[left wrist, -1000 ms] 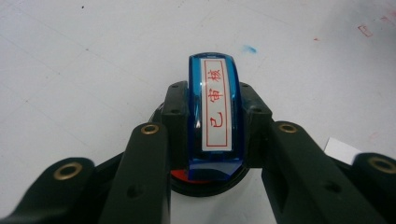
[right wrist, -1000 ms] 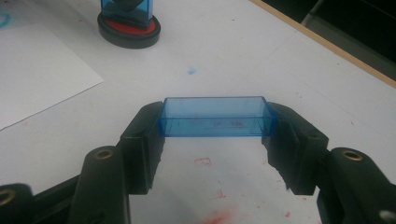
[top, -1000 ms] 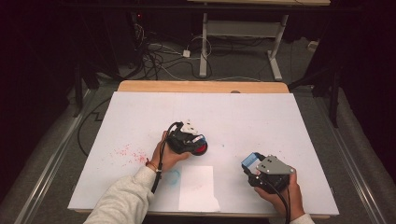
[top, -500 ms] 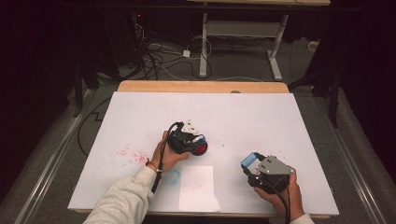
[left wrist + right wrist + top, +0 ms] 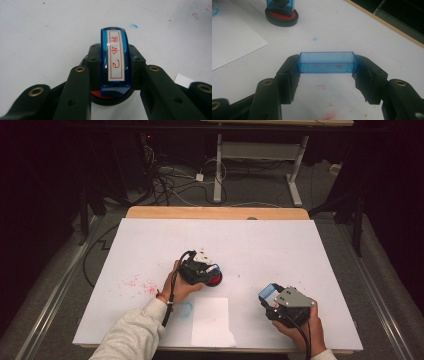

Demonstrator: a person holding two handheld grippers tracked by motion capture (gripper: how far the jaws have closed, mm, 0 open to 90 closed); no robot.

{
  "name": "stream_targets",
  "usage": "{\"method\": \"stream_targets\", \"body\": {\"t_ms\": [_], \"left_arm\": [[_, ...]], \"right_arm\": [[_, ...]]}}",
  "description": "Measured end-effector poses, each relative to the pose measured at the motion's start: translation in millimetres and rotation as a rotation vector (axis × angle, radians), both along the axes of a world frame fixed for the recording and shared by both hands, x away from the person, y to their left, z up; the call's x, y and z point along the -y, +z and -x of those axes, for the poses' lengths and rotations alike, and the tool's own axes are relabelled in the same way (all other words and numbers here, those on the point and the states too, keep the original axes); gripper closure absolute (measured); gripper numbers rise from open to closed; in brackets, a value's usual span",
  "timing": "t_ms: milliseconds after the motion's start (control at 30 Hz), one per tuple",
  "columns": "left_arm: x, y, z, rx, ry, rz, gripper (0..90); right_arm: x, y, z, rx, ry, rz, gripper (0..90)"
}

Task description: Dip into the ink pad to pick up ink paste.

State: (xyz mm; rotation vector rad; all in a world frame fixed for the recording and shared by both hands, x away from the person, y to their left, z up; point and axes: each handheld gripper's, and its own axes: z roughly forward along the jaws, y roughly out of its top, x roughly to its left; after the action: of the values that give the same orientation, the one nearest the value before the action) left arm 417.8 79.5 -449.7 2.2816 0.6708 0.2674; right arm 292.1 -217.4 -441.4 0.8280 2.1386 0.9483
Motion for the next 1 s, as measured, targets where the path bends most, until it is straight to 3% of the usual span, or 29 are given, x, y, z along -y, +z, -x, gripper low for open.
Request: {"method": "stream_targets", "body": {"t_ms": [300,1000], "left_arm": [[-11.7,16.2,10.1,0.038,-0.011,0.07,67.9],[-56.3,57.0,37.5,0.131,-0.018,0.164,67.9]], "right_arm": [[1.1,0.7,0.2,0.004,-0.005,-0.004,40.5],[2.4,2.8,-1.2,0.01,-0.006,-0.013,40.5]]}}
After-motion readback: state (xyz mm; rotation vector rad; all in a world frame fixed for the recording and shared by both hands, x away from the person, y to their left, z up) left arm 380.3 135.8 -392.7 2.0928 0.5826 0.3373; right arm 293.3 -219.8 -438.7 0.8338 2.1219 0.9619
